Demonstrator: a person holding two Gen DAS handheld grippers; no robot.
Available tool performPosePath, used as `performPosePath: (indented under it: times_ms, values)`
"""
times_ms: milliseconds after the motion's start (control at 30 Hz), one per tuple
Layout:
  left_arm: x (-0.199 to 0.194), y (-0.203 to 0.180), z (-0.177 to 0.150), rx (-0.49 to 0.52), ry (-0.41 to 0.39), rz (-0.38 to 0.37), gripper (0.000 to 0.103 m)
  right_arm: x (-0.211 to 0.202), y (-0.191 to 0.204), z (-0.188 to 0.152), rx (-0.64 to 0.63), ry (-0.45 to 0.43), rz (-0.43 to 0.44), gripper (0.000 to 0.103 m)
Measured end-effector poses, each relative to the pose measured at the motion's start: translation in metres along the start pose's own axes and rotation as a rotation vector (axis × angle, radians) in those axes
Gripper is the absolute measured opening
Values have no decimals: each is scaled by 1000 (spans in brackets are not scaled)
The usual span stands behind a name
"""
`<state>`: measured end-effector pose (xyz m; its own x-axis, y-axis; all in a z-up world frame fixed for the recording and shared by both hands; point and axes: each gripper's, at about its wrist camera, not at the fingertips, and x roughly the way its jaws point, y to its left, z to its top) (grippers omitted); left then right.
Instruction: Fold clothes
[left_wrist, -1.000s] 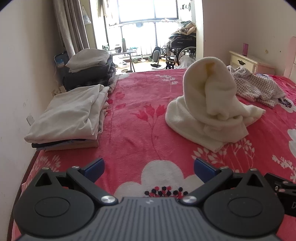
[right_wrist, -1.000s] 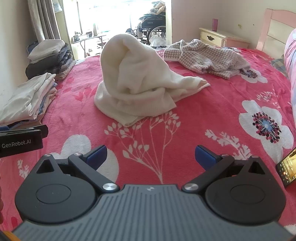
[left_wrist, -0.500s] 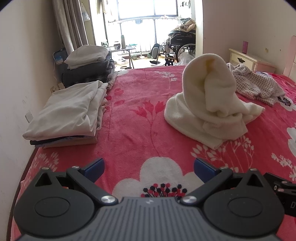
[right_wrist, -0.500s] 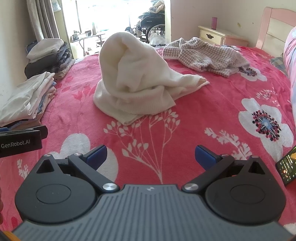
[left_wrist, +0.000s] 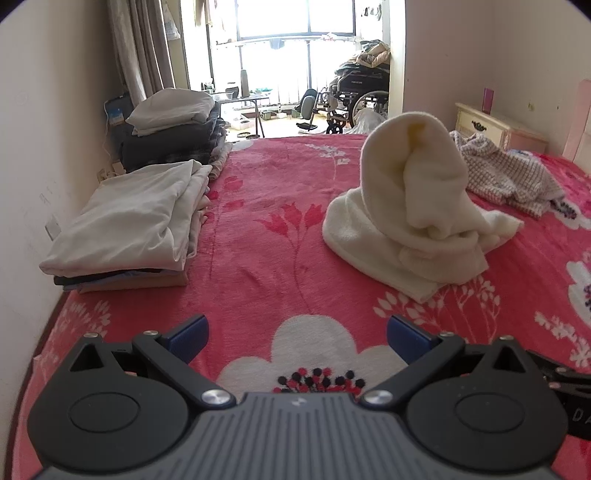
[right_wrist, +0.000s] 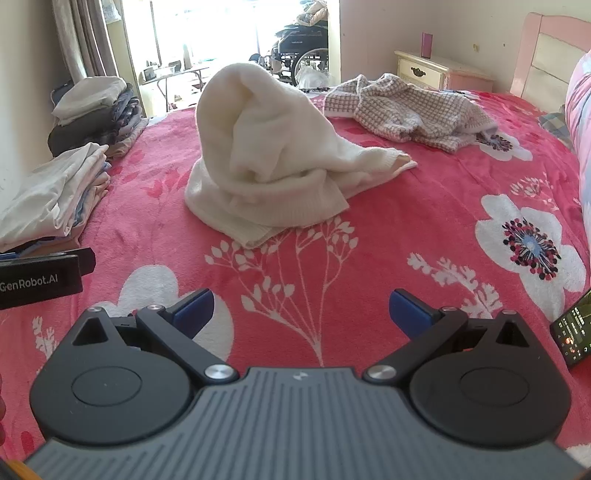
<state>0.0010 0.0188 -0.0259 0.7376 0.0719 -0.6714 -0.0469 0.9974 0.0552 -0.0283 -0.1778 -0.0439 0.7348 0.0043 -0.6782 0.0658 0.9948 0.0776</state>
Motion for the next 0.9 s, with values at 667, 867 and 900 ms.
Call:
performPosePath:
  times_ms: [667, 867, 900]
  values:
    - [-4, 6, 0, -73, -38, -148, 103, -17, -4, -7, -30, -230, 46, 102]
    - [-2, 10, 0, -97, -32, -163, 103, -19, 0, -9, -46, -252, 50, 102]
    - [-3, 11, 0, -101, -32, -166, 103, -19, 0, -9, -43, -248, 56, 102]
